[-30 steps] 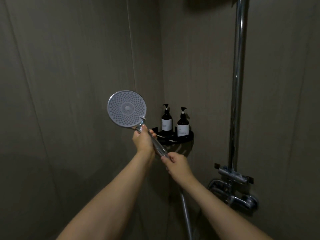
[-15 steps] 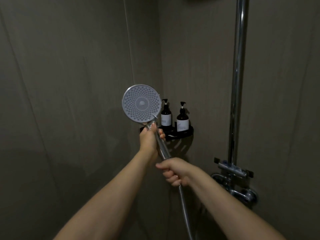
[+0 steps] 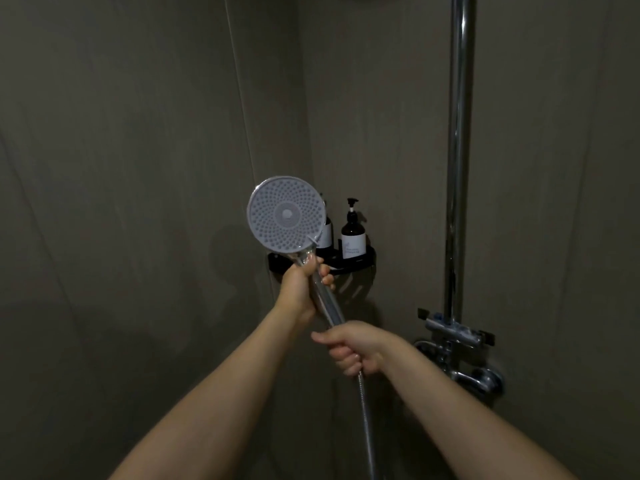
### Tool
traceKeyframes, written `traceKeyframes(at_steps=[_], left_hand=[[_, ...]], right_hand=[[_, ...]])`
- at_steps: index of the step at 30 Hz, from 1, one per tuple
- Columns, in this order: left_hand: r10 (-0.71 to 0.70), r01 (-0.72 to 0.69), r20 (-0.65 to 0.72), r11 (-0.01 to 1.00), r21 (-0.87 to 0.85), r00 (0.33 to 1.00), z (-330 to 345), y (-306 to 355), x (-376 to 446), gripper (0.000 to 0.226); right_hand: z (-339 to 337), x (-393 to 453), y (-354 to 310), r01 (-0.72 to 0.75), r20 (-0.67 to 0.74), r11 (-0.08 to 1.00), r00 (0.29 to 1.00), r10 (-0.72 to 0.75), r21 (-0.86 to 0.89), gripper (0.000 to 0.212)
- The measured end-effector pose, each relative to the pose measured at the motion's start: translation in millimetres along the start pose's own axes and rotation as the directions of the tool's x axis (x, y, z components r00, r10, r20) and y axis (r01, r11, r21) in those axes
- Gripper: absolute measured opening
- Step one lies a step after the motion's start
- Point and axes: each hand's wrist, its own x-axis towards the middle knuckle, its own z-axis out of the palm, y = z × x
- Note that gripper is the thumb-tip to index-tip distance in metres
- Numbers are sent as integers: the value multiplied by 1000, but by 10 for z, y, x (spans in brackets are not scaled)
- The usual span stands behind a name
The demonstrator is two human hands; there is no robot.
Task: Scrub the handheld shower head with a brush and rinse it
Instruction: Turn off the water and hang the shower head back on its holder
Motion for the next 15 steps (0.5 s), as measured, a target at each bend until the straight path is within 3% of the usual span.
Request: traceKeyframes(at_steps=[2,4,5,6,7,9,12,15], left_hand=[[66,-59,-126,997,56,990,41,-52,12,19],[148,-129,-252,988,90,956,122,-82,5,18],[171,-151,-278,984,92,945,154,-87,-2,18],[180,-160,-276,983,94,944,169,-91,-2,18],[176,-153,-257,982,107,950,158,-91,0,19],[126,-104,-190,987,124,974,89,-86,13,20],[21,-15,-63,996,89,998,-66,-95,43,23],[-32,30,28,997,74,999,-158,-140,48,25]], right_hand=[[34,85,42,59,-267,989,959,-93,-132,13],[97,167,72,42,-586,932,767,-262,-361,18],[119,205,92,-3,-665,900,675,-319,-436,24],[149,216,93,-20,-700,898,634,-329,-440,28],[158,225,95,-7,-701,918,648,-298,-396,31],[177,226,108,45,-612,966,766,-197,-255,32],[177,110,141,22,-348,985,934,-81,-170,7],[74,126,205,-1,-147,997,989,-11,-81,21]])
